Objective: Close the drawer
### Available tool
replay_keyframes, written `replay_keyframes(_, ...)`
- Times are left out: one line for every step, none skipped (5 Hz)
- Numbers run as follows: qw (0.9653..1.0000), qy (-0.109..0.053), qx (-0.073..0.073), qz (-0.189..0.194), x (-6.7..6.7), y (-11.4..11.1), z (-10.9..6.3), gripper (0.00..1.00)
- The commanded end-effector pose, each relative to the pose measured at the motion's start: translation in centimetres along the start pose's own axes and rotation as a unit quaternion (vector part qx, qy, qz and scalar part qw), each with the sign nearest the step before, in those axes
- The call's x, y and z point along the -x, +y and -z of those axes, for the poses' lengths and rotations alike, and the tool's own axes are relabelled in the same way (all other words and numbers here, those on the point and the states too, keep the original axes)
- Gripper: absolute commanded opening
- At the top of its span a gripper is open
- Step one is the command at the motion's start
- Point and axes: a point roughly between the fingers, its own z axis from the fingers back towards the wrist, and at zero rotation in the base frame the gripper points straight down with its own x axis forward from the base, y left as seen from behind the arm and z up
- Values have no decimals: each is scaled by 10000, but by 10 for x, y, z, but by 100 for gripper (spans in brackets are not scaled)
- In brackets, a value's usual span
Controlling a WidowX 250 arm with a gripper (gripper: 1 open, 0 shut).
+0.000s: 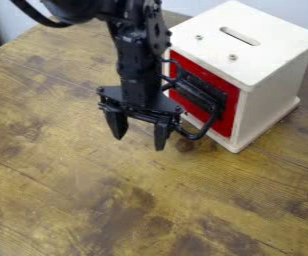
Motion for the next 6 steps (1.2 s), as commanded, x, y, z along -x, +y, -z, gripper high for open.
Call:
replay_keyframes(9988,-488,26,-30,-8,12,-37,100)
replay_keyframes(9989,-444,27,149,-1,2,-34,100)
replay_keyframes(9983,-482,50,337,1,-9,-31,100)
replay_keyframes(9985,-483,38,262,-8,-2,-37,100)
replay_keyframes(9987,-460,29,208,-14,7,-50,100)
replay_keyframes(9988,-477,13,131,-16,19,-67,100)
